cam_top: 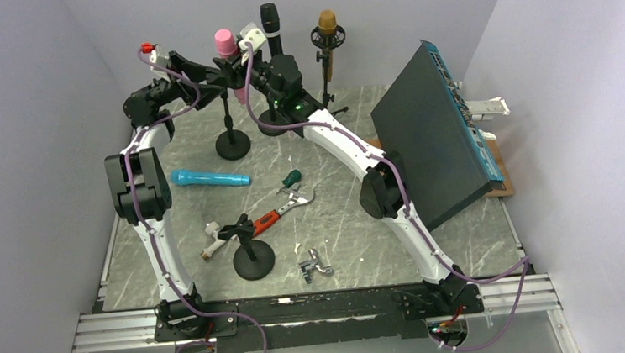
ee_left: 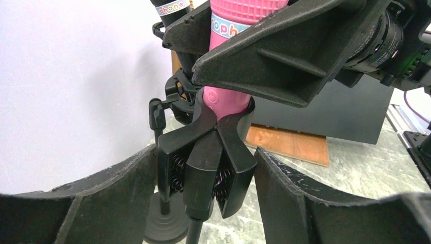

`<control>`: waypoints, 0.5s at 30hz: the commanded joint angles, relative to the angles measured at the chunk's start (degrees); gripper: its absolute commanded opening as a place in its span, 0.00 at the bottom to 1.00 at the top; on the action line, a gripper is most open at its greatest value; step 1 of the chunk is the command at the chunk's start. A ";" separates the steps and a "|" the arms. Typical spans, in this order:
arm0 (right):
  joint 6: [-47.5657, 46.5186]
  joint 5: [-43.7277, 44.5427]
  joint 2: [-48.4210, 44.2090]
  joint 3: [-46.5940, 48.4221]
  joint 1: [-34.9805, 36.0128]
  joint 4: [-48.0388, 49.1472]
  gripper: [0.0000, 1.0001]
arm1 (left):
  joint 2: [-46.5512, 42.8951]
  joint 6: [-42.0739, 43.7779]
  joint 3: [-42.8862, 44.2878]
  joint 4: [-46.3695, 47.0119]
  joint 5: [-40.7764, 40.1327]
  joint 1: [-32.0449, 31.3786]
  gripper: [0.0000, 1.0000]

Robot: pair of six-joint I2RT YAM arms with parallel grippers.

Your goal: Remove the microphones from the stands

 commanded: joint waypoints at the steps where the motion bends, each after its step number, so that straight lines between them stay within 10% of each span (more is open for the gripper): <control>1: 0.75 -0.13 -2.40 0.38 -0.23 1.99 0.00 | -1.47 0.54 0.48 7.17 -0.54 -0.52 0.70; 5: 0.68 -0.24 -2.35 0.34 -0.22 1.78 0.00 | -1.62 1.23 0.17 7.03 -1.09 -0.61 0.62; 9: 0.43 0.01 -2.61 0.34 -0.21 1.68 0.00 | -2.89 4.54 -1.29 4.34 -2.11 -0.60 0.01; 15: 0.39 1.84 -2.40 2.82 -0.22 2.55 0.00 | -6.49 10.53 -8.10 0.05 -3.57 -0.76 0.00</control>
